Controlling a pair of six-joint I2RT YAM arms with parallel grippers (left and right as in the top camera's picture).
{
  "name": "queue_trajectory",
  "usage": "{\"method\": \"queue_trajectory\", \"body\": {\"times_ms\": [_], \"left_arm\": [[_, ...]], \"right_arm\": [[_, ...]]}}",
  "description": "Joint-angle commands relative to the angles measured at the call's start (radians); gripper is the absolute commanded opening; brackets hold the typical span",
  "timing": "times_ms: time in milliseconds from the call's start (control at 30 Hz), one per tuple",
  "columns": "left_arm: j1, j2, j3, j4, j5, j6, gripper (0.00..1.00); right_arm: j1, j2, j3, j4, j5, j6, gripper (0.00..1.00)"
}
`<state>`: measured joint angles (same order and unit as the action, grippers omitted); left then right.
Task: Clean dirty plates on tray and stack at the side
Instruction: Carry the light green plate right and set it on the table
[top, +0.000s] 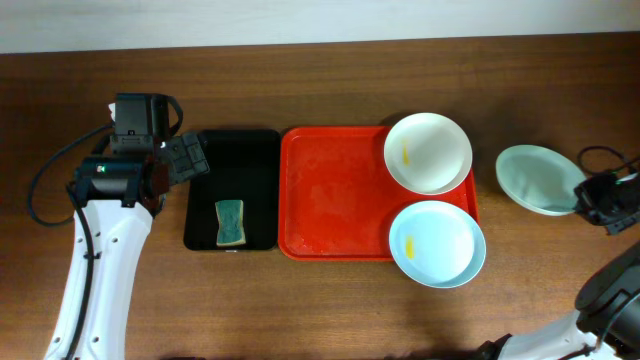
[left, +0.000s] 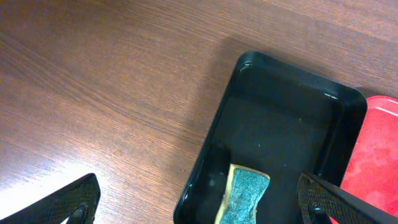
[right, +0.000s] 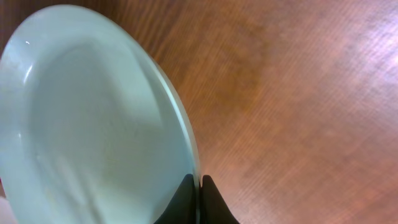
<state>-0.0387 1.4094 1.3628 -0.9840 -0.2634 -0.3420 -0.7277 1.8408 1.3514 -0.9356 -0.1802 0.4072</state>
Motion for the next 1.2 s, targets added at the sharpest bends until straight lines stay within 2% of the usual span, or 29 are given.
{"method": "queue_trajectory", "body": {"times_ms": [0,600,1167], "left_arm": [[0.003,0.002,-0.003,0.001,-0.014,-0.017,0.99],[0.003,0.002,-0.003,0.001,-0.014,-0.017,0.99],[0.003,0.002,-0.003,0.001,-0.014,-0.017,0.99]], "right_arm": [[0.053,-0.019,-0.04,0.042,0.005,-0.005,0.04],[0.153,0.002,-0.061,0.148,0.064,-0.006,0.04],[0.158,0.002,-0.065,0.159,0.159,-0.005,0.04]]}}
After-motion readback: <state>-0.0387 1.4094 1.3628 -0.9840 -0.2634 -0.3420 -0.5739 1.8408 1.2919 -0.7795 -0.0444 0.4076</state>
